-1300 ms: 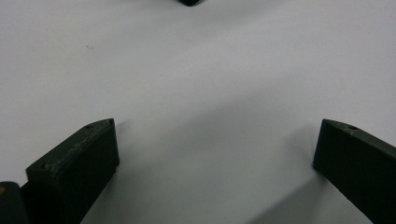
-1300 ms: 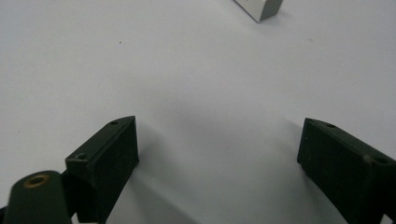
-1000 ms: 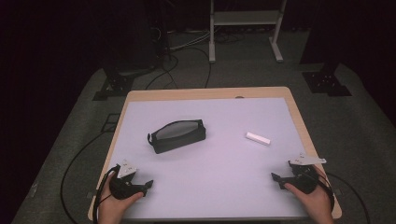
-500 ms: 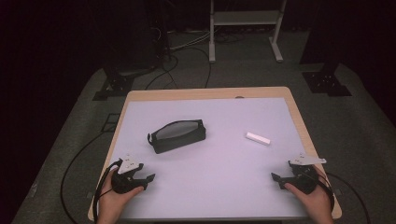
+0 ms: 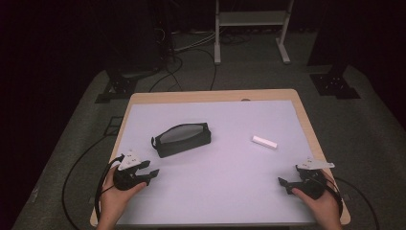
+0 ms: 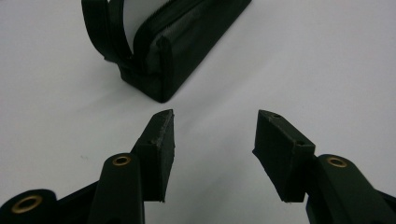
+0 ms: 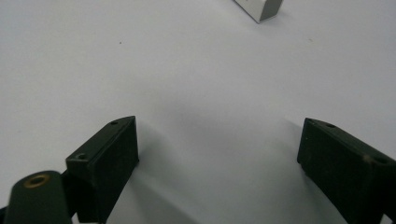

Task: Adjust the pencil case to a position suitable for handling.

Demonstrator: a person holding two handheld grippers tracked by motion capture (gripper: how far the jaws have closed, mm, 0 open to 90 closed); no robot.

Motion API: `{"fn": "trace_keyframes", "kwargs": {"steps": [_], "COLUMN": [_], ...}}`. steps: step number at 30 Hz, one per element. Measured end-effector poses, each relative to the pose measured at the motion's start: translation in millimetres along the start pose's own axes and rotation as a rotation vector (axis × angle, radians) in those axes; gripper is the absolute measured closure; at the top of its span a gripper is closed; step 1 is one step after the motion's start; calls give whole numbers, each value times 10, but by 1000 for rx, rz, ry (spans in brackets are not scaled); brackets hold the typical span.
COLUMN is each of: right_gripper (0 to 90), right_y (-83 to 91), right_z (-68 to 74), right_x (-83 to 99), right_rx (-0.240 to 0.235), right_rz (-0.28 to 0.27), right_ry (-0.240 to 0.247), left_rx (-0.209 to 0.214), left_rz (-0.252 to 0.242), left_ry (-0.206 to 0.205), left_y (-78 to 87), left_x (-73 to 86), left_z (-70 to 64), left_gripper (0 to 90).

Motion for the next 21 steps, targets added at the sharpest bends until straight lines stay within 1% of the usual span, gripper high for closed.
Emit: {"fn": "trace_keyframes", "kwargs": {"steps": [8,9,11,16,21], "right_gripper": [113,113,113,113,113], "right_y": [0,0,0,0,0], "right_z": [0,0,0,0,0], "right_x": [0,0,0,0,0], "right_rx": [0,0,0,0,0], "right_rz": [0,0,0,-1,-1], "right_ry": [0,0,1,0,0], "left_rx": [8,7,12,22,31], "left_rz": [-25,-23,-36,-42,-47], "left_ry": [-9,-15,-15,-15,-20], "left_y": [18,25,21,4,-21], "left_x": [-150,-190,-234,-308,-433], "left_z": [8,14,11,18,23], "left_gripper": [522,527,533,544,570]}}
Point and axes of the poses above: each handheld gripper's, and its own axes: y roughly backward along the jaws, x roughly out of its underside, z roughly to its left, the point moved 6 cm from there along -y, roughly forward along the jaws, and after that the axes turned 12 degrees about y, right-handed, at the moved point
